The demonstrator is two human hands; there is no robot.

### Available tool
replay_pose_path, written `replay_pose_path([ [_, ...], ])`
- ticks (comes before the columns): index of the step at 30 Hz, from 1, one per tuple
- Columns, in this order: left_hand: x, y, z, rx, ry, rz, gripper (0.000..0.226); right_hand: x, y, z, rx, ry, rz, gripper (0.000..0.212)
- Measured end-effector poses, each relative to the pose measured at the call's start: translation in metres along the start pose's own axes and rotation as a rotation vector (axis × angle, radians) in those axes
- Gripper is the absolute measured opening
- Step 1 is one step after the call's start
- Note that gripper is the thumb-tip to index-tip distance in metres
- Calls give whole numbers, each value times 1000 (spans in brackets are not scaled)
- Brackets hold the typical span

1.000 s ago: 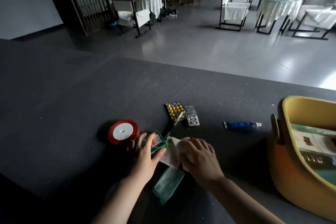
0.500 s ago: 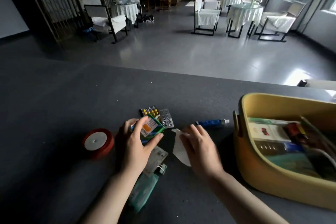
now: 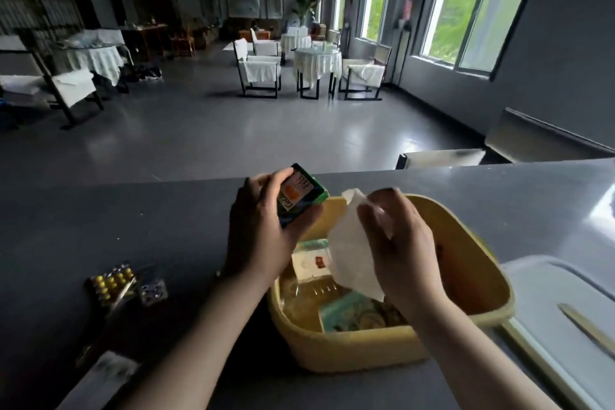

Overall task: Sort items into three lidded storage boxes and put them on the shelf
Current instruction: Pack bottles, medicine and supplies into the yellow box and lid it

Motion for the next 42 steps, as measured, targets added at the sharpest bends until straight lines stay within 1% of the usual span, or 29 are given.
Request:
replay_pose_path([
  [3, 3, -68, 11, 251, 130, 28, 68, -62, -4, 17, 70, -113, -100, 9],
  [6, 29, -121, -1, 598, 300, 171, 71, -101, -24, 24, 174, -152, -183, 11],
  [8, 51, -133, -13, 775, 393, 308, 81, -111, -41, 28, 242, -122, -206, 12],
  [9, 62, -133, -20, 832, 447, 376, 87, -112, -51, 31, 278, -100, -202, 10],
  [10, 69, -132, -24, 863, 491, 439, 89, -112, -62, 35, 320, -83, -193, 8],
  [13, 77, -128, -26, 842, 508, 583, 75, -110, -97, 43, 503, -90, -183, 9],
  [15, 77, -128, -25, 814, 522, 594, 75, -114, -115, 45, 581, -109, -217, 11],
  [18, 79, -129, -24, 810, 529, 616, 82, -119, -127, 45, 554, 0, -421, 16],
  [20, 82, -130, -23, 817, 491, 640, 81, -124, -131, 42, 548, 51, -504, 21],
  [24, 85, -133, -25, 857, 429, 629, 71, -134, -137, 36, 629, 3, -531, 27],
  [26, 84, -133, -25, 850, 402, 596, 64, -133, -133, 38, 608, -11, -487, 27],
  [28, 83, -134, -24, 835, 375, 548, 59, -125, -127, 42, 549, 41, -434, 25],
  [30, 84, -136, -24, 815, 372, 487, 64, -116, -121, 43, 504, 124, -408, 23],
  [32, 87, -137, -24, 804, 389, 441, 72, -110, -122, 39, 533, 202, -420, 23],
  [34, 90, -138, -25, 812, 403, 417, 76, -109, -129, 31, 614, 246, -468, 26],
  [36, 90, -139, -25, 824, 405, 402, 78, -111, -133, 27, 661, 251, -506, 29],
  [38, 83, -139, -23, 825, 411, 384, 81, -112, -129, 29, 654, 237, -501, 29],
  [40, 67, -133, -19, 769, 413, 308, 82, -108, -117, 35, 592, 212, -469, 24],
  [41, 57, -126, -17, 704, 410, 231, 80, -104, -109, 40, 536, 196, -445, 21],
  [42, 47, -114, -15, 606, 396, 155, 75, -97, -98, 44, 465, 174, -413, 18],
])
Point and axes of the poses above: each hand's wrist, its own z-axis towards the middle knuckle, its own y-axis out of the back of the hand, x = y × z, the point moved 8 cm from there along z, towards the middle knuckle, and after that the axes turned 14 degrees about -z, right-handed, at the moved point
